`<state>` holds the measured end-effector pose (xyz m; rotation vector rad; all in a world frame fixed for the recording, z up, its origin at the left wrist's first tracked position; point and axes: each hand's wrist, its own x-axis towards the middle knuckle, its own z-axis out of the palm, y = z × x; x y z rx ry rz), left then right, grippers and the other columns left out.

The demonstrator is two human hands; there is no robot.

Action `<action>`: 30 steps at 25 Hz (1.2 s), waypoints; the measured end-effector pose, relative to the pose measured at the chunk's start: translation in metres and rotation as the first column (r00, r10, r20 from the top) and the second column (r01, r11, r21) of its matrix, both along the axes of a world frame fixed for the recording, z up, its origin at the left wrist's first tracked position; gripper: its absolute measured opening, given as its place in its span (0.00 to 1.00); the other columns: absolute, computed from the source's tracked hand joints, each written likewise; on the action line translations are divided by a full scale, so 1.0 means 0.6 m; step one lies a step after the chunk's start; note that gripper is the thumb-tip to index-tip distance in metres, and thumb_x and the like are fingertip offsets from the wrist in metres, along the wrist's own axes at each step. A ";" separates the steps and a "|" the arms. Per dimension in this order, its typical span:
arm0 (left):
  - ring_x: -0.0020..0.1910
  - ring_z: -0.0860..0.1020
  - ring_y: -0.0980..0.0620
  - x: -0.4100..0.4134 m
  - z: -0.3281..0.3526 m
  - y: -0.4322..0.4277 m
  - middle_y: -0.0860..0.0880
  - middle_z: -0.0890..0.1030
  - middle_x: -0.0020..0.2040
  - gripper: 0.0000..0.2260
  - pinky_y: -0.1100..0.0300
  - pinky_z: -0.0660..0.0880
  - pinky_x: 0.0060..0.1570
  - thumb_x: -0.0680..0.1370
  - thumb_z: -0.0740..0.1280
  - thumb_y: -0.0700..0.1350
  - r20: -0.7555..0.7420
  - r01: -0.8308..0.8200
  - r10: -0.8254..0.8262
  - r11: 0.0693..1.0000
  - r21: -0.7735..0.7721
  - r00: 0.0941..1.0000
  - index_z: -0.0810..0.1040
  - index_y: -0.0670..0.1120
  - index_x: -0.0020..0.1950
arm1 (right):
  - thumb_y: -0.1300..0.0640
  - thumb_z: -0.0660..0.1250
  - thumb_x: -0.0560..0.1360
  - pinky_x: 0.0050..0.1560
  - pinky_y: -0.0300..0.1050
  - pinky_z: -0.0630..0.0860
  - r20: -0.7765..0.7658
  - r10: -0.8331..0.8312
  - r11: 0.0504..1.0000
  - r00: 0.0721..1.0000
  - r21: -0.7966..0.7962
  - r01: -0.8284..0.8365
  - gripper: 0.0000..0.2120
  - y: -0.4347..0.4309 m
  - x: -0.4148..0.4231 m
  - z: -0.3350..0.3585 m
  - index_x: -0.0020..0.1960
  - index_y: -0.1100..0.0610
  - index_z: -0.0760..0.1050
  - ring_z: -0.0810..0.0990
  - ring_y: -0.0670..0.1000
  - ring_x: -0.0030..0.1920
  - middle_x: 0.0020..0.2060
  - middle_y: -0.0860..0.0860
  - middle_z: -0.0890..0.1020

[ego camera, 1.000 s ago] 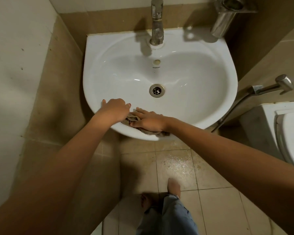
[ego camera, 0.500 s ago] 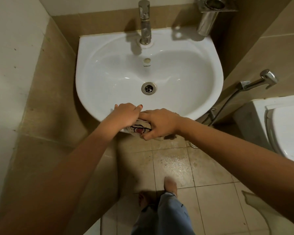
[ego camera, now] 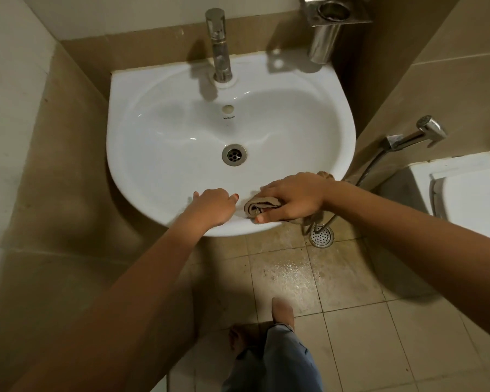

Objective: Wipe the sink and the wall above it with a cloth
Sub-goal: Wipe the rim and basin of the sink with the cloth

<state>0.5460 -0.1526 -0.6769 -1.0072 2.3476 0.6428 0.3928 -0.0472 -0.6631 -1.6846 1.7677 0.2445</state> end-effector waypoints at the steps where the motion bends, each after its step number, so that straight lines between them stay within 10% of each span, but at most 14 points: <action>1: 0.62 0.69 0.38 0.005 -0.010 -0.009 0.37 0.73 0.62 0.18 0.45 0.61 0.67 0.82 0.46 0.47 0.042 0.009 -0.008 1.000 -0.002 0.999 0.70 0.38 0.61 | 0.27 0.51 0.71 0.66 0.54 0.65 -0.017 -0.012 0.998 1.000 0.054 0.013 0.34 -0.009 0.009 -0.008 0.73 0.42 0.59 0.69 0.55 0.68 0.72 0.48 0.66; 10: 0.66 0.66 0.43 -0.029 -0.047 -0.080 0.40 0.69 0.65 0.16 0.49 0.63 0.65 0.80 0.54 0.44 0.080 0.073 -0.064 0.990 -0.122 0.995 0.68 0.39 0.64 | 0.34 0.51 0.77 0.70 0.68 0.40 0.028 -0.104 0.992 0.994 0.078 0.101 0.36 -0.122 0.058 -0.105 0.77 0.45 0.39 0.36 0.52 0.76 0.76 0.47 0.37; 19: 0.76 0.46 0.44 -0.056 -0.096 -0.173 0.42 0.46 0.77 0.28 0.48 0.49 0.73 0.80 0.54 0.43 0.128 0.114 -0.083 0.961 -0.253 0.988 0.44 0.39 0.75 | 0.32 0.31 0.67 0.69 0.71 0.40 -0.048 -0.070 0.938 0.996 -0.343 0.049 0.43 -0.211 0.047 -0.181 0.77 0.51 0.40 0.37 0.52 0.76 0.77 0.49 0.42; 30: 0.76 0.46 0.44 -0.082 -0.119 -0.215 0.42 0.48 0.77 0.24 0.49 0.48 0.74 0.81 0.48 0.43 0.091 0.054 -0.028 0.955 -0.293 0.995 0.43 0.39 0.75 | 0.35 0.35 0.70 0.70 0.64 0.46 -0.023 -0.100 0.891 0.995 -0.447 0.079 0.39 -0.263 0.021 -0.217 0.78 0.51 0.47 0.46 0.51 0.76 0.77 0.46 0.47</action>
